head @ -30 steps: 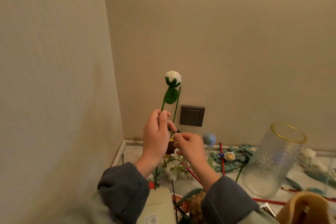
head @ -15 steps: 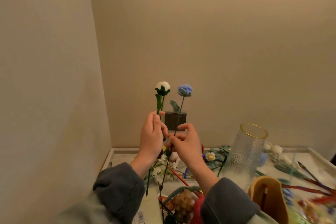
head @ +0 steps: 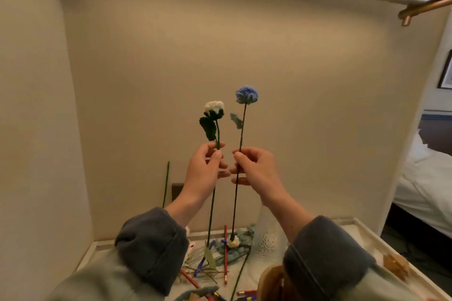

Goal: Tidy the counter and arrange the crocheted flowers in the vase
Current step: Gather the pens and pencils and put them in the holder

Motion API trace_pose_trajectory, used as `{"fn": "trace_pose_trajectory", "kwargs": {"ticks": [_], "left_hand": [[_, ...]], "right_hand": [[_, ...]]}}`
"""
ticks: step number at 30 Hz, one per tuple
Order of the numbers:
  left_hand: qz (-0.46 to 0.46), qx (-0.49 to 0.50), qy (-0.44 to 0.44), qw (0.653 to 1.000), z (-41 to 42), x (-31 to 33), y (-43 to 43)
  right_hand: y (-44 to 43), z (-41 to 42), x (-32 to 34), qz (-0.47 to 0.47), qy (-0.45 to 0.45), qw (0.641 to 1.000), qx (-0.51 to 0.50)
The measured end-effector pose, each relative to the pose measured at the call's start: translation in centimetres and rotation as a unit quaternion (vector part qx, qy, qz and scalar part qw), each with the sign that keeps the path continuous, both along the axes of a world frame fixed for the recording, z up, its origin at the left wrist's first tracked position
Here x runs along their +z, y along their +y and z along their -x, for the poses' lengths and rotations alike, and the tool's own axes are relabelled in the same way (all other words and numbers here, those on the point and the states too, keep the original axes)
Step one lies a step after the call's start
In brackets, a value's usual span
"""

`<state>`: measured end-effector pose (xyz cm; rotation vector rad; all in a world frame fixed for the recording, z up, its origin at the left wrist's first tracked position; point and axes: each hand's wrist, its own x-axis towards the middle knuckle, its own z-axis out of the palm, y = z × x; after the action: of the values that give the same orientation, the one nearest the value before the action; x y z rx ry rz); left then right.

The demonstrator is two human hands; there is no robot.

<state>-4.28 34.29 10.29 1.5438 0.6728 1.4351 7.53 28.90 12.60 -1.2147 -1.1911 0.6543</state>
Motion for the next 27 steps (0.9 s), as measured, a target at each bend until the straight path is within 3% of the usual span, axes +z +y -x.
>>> {"fn": "trace_pose_trajectory", "kwargs": {"ticks": [7, 15, 22, 27], "left_hand": [[0.005, -0.006, -0.054, 0.999, -7.8, 3.5, -1.3], [-0.035, 0.044, -0.094, 0.994, -14.6, 5.2, -0.8], [0.040, 0.103, -0.044, 0.993, -16.6, -0.6, 1.4], [0.114, 0.142, 0.072, 0.981, -16.1, -5.6, 2.3]], "right_hand": [[-0.9, -8.6, 1.5, -0.010, -0.046, 0.998, -0.031], [0.9, -15.3, 2.3, -0.063, -0.015, 0.998, -0.026], [3.6, -17.7, -3.9, -0.018, -0.041, 0.999, -0.005], [5.1, -18.0, -10.1, 0.044, -0.065, 0.997, -0.010]]}}
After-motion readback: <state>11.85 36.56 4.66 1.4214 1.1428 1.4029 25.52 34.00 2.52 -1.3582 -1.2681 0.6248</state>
